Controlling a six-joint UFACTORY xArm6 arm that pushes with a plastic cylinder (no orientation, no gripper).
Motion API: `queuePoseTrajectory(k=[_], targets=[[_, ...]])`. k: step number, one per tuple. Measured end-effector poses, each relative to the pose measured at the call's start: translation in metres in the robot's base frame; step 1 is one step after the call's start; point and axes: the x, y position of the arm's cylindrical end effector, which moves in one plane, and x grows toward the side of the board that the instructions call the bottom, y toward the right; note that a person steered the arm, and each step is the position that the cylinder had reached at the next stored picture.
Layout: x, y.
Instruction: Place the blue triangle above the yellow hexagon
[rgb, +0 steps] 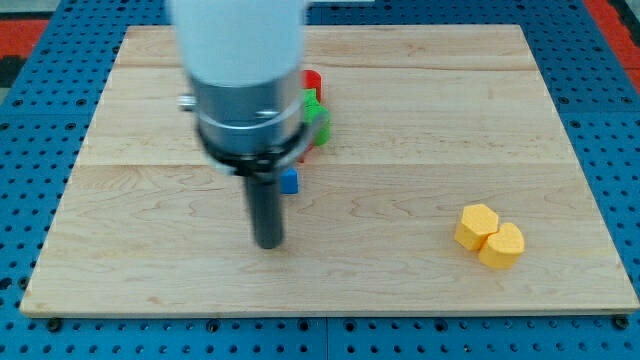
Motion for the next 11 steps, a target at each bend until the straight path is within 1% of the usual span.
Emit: queuePoseTrajectory(k=[1, 2, 3, 4, 5, 6, 7, 8, 9, 10, 11], targets=[[-0.001, -0.051], [-0.043, -0.101], [-0.068, -0.075], [-0.067, -0.004], [-0.067, 0.085], [-0.081, 0.064], [-0.107, 0.074], [-0.112, 0.127], [-0.079, 0.214], [-0.113, 0.219], [-0.116, 0.256]])
